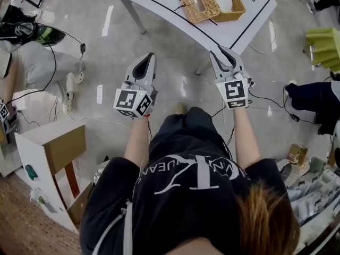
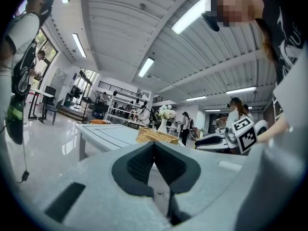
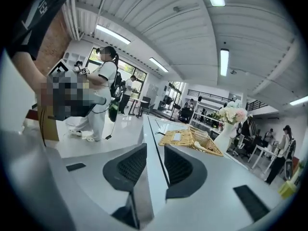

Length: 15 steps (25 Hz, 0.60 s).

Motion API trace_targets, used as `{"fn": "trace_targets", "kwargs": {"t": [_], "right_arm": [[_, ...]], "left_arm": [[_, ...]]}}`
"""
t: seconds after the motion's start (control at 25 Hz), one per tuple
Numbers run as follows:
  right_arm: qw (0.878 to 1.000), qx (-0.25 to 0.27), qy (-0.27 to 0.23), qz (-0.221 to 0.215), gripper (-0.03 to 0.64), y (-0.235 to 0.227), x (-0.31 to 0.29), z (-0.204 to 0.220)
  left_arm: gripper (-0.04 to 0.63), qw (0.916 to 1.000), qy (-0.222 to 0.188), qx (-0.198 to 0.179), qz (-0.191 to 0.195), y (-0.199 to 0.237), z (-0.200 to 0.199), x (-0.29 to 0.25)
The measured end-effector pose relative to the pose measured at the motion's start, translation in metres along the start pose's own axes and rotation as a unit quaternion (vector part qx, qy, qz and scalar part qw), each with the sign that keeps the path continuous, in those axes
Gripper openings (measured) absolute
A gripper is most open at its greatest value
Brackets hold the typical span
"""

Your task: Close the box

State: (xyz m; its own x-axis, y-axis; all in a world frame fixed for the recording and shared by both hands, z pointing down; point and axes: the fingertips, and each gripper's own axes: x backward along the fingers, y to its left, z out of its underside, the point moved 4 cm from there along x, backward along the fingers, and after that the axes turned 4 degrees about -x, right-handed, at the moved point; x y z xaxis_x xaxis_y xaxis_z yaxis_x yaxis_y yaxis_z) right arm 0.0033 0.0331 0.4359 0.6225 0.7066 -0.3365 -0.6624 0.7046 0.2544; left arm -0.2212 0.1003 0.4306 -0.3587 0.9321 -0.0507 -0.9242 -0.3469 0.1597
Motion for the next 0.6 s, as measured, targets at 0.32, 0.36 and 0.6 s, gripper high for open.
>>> {"fn": "trace_targets", "kwargs": {"t": [0.32,0.36,0.6], "right_arm": [[0.989,0.138,0.052,0.024,0.130,-0.009,-0.054,0.002],[0.985,0.157,0.058,0.029,0.132,-0.011,-0.062,0.003],[0.965,0.243,0.083,0.044,0.152,-0.021,-0.103,0.009]], "left_arm": [[0.005,0.9999,0.006,0.012,-0.003,0.016,0.003,-0.027],[0.005,0.9999,0.006,0.015,-0.003,0.017,0.005,-0.032],[0.005,0.9996,0.014,0.025,-0.001,0.024,0.016,-0.064]]}}
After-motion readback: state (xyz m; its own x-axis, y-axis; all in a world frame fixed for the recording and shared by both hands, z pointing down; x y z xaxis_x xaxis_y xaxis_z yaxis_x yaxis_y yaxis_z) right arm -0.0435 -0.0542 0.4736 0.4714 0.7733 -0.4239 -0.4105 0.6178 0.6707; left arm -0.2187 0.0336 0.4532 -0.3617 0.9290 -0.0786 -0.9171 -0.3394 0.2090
